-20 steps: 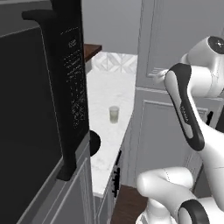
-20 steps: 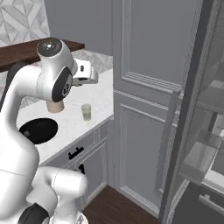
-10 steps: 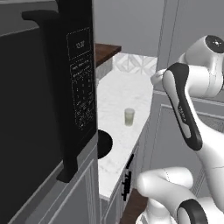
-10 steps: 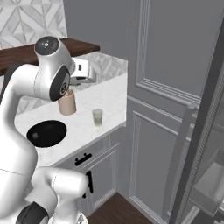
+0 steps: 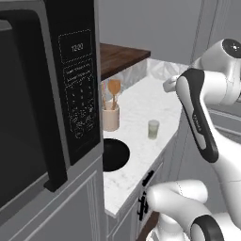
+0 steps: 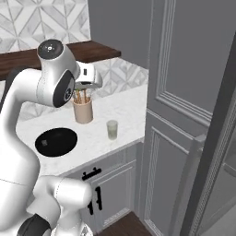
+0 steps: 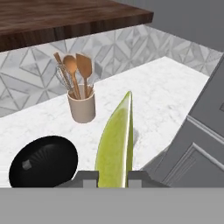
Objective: Grab a lemon wedge from the fridge and one ice cube from the ice bowl, and put them in the glass of lemonade.
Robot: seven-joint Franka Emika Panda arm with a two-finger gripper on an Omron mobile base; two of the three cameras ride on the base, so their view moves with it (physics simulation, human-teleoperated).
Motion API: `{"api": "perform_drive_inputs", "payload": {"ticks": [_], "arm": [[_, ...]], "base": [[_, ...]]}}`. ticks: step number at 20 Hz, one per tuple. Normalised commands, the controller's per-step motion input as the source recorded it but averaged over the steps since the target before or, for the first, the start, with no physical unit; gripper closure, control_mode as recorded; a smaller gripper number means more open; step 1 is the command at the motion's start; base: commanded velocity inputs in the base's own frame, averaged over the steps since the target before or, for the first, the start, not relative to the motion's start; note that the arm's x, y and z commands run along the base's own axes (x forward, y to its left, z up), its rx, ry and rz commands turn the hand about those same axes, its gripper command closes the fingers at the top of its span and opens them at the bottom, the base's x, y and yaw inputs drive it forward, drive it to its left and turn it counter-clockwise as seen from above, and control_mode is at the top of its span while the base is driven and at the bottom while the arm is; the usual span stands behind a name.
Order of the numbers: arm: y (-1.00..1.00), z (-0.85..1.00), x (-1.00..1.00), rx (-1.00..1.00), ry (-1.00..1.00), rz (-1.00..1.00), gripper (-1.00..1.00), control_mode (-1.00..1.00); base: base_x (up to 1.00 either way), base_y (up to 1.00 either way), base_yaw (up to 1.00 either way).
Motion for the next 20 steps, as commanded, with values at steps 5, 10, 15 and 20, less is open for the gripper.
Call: {"api": "perform_drive_inputs", "payload": {"ticks": [5,10,15,20], "arm": [[0.0,0.0,0.0,0.0,0.0,0.0,1.0,1.0],[0.0,0.0,0.0,0.0,0.0,0.0,1.0,1.0],[0.0,-0.06,0.21,0.0,0.02,0.07,1.0,-1.0],[-0.13,-0.1,0.26,0.0,0.0,0.08,1.0,-1.0]], "base": [[0.89,-0.07,0.31],[0.87,-0.23,0.29],[0.26,-0.02,0.1],[0.0,0.0,0.0]]}}
